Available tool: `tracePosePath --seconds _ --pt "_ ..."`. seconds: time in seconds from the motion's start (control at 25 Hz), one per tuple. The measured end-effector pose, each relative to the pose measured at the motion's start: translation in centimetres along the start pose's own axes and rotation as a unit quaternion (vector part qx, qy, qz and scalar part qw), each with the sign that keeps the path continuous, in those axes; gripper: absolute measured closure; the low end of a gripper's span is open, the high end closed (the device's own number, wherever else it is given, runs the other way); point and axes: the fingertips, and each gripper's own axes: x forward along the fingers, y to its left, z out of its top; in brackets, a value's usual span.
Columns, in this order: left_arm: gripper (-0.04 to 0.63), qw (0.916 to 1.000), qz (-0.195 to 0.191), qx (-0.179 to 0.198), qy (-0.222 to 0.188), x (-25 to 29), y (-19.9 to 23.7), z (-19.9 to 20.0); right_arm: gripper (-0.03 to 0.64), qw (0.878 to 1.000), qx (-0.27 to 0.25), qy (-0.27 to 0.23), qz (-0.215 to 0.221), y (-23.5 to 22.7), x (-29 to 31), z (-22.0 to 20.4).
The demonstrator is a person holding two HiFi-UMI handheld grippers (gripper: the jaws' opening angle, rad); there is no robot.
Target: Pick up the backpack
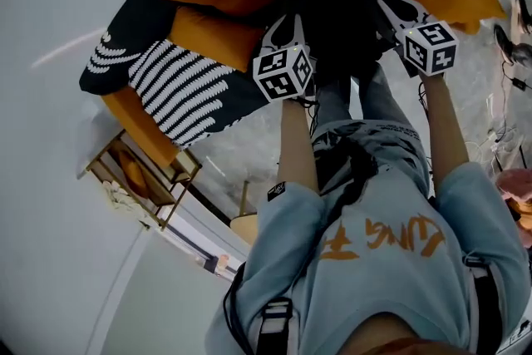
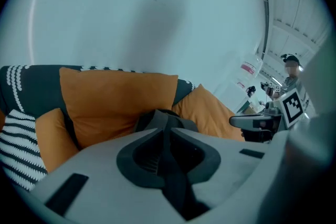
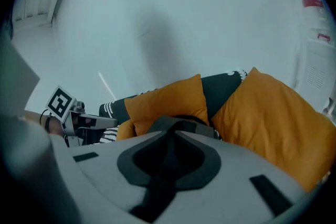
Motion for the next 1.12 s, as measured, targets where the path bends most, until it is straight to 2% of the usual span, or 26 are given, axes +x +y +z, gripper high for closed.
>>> tracePosePath --seconds 0.12,0.2,0.24,0.32,0.36,0.44,0.72,0.76,0.92,1.12 --pt "0.571 0.9994 -0.019 0.010 0.029 2.4 0.4 -1.1 0.553 1.000 0.020 0.016 -0.005 -1.6 1.7 -1.6" --pt "0.569 0.9988 -0.025 0.017 0.039 3.6 1.2 -1.3 0.438 0.999 0.035 0.030 -0.005 -2.3 3.0 -2.5" --pt "0.569 0.9985 -0.027 0.020 0.043 4.2 1.6 -1.1 0.421 0.999 0.040 0.037 -0.005 -2.5 3.7 -2.7" --pt "0.536 0.9978 -0.033 0.023 0.053 5.5 2.3 -1.0 0.408 0.998 0.042 0.048 -0.008 -3.1 4.8 -3.0" --pt "0.465 0.9971 -0.037 0.024 0.061 6.2 2.5 -1.0 0.407 0.998 0.041 0.051 -0.010 -3.4 5.2 -3.0" --pt "0.415 0.9955 -0.044 0.033 0.077 7.6 2.8 -1.0 0.402 0.998 0.036 0.058 -0.014 -4.2 6.2 -3.1" --pt "0.360 0.9902 -0.064 0.055 0.111 11.8 3.9 -0.6 0.354 0.995 0.047 0.086 -0.021 -7.5 10.1 -3.6" --pt "0.354 0.9894 -0.069 0.054 0.116 12.3 3.9 -0.7 0.332 0.994 0.057 0.091 -0.027 -8.1 10.5 -3.8" --pt "0.342 0.9858 -0.096 0.031 0.134 14.3 4.0 -1.3 0.316 0.989 0.106 0.102 -0.028 -9.7 12.3 -4.4" --pt "0.342 0.9811 -0.125 0.019 0.147 15.9 4.5 -1.3 0.316 0.985 0.116 0.122 -0.024 -10.2 15.1 -5.0"
